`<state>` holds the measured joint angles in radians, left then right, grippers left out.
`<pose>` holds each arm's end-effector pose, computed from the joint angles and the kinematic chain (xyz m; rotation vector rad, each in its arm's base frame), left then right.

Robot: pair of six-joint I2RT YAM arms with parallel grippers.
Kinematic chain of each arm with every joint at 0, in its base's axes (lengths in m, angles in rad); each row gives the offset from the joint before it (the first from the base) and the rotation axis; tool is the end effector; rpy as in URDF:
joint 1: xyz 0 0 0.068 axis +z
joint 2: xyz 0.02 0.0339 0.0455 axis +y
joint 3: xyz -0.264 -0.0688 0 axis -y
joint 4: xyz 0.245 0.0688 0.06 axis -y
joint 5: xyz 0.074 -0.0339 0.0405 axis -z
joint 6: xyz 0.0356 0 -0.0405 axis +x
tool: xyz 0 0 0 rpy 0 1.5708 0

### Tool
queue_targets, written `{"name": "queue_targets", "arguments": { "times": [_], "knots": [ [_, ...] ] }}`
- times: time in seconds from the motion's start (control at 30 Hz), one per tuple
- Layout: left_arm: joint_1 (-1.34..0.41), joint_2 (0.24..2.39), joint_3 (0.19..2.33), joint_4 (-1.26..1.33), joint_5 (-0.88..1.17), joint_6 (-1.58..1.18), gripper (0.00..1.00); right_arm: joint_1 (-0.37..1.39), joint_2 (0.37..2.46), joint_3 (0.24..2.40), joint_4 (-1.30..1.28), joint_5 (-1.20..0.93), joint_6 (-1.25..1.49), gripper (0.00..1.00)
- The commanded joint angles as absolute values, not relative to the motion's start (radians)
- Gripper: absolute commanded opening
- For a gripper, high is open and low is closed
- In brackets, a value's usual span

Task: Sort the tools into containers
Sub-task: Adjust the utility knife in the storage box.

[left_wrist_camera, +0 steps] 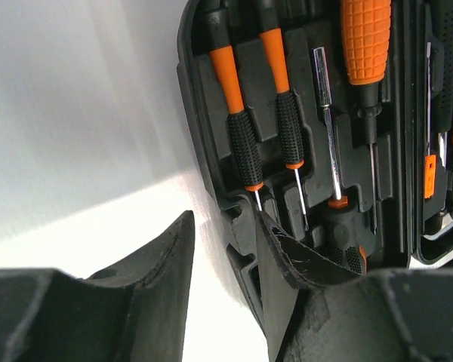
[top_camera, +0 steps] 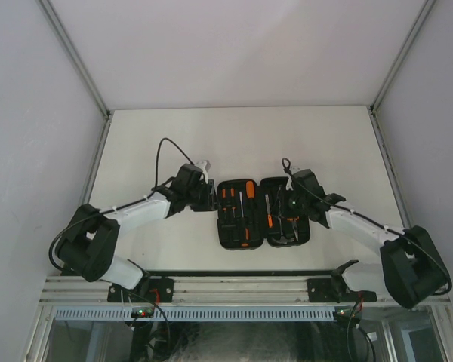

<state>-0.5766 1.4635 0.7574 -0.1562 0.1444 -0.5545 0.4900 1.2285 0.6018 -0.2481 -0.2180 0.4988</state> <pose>0.2388 -0.1614 0.1797 0.0960 2.5384 -0.6583 0.2035 0.1173 0.1836 -0.0898 2.5449 0.6831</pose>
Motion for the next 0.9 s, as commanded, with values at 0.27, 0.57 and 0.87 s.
{"name": "queue_targets", "arguments": {
  "times": [0.27,0.57,0.87],
  "knots": [
    [-0.602,1.476,0.777,-0.114,0.171,-0.551,0.41,0.493,1.454,0.741,-0.145,-0.215,0.513,0.08],
    [-0.61,1.483,0.785,-0.114,0.175,-0.551,0.4,0.507,1.523,0.784,-0.177,-0.139,0.512,0.0],
    [-0.614,1.481,0.781,-0.114,0.168,-0.551,0.39,0.524,1.447,0.797,-0.164,-0.129,0.49,0.0]
  ]
}}
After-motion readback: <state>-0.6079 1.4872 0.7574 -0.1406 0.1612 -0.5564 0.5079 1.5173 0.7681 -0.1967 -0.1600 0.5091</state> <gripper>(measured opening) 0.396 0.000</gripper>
